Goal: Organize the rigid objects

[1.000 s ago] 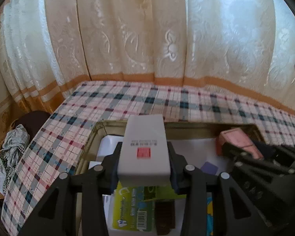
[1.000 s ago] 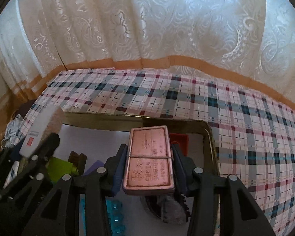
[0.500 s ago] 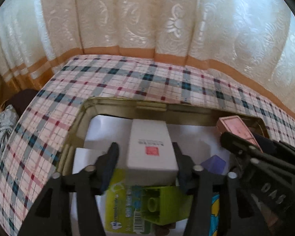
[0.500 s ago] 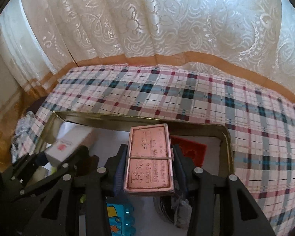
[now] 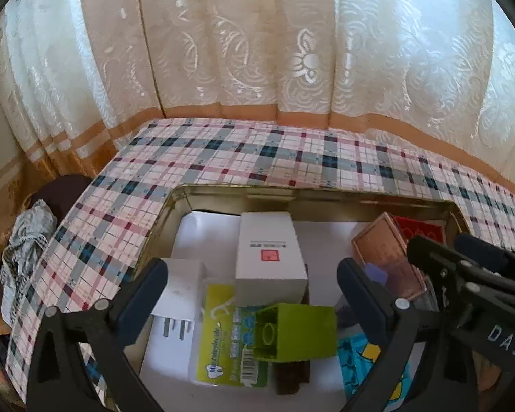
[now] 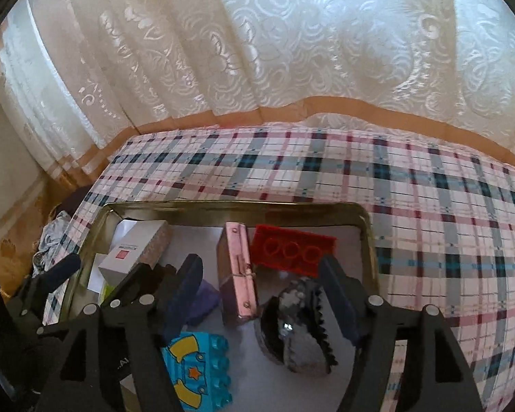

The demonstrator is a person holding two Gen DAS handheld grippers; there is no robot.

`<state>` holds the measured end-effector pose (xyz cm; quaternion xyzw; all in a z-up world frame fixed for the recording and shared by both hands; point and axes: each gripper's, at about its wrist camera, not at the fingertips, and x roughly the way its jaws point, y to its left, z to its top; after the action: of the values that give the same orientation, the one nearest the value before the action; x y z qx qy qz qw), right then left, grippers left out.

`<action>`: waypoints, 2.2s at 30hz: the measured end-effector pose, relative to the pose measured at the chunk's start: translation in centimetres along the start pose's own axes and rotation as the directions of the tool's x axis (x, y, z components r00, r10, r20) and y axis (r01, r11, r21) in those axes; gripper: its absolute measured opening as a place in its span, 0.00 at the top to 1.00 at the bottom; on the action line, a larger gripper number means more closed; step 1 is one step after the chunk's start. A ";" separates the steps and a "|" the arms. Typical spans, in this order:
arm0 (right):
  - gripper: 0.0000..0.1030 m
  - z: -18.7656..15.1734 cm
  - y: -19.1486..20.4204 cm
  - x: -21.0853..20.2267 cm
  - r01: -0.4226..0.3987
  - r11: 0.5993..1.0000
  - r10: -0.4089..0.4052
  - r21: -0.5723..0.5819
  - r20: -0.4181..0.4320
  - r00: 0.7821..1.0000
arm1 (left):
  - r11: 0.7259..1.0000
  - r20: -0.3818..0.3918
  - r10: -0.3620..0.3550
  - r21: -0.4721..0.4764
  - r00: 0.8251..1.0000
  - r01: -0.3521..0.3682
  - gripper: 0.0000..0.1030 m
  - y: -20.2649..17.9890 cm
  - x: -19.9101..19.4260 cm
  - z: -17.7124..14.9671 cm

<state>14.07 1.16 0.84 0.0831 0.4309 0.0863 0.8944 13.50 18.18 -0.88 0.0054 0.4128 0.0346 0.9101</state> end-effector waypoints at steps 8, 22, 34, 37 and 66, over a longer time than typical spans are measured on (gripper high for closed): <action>0.29 -0.6 -1.5 0.5 0.024 0.998 -0.024 0.061 -0.012 1.000 | 0.997 -0.067 -0.069 -0.029 0.995 0.067 0.02 -0.3 0.9 -0.6; 0.29 -4.8 -0.5 -4.5 0.138 0.989 -0.146 0.049 0.347 0.926 | 0.997 0.261 0.043 -0.077 0.964 -0.024 0.02 0.4 -3.6 -4.0; 0.29 -7.5 0.3 -6.1 0.141 0.989 -0.143 0.042 0.510 0.849 | 0.982 0.374 0.054 -0.186 0.926 0.018 0.02 2.4 -4.9 -6.0; 0.29 -7.9 0.2 -6.4 0.134 0.990 -0.138 0.046 0.526 0.839 | 0.982 0.398 0.064 -0.187 0.915 0.013 0.00 2.2 -5.5 -6.4; 0.20 -11.9 1.3 -11.0 0.194 0.981 -0.158 0.027 0.691 0.705 | 0.984 0.529 0.135 -0.170 0.838 -0.051 0.00 0.7 -10.2 -9.9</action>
<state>-2.09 0.81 2.10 0.0463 0.0711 -0.0261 0.9961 -0.73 18.05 0.26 -0.0332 0.1362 0.1065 0.9844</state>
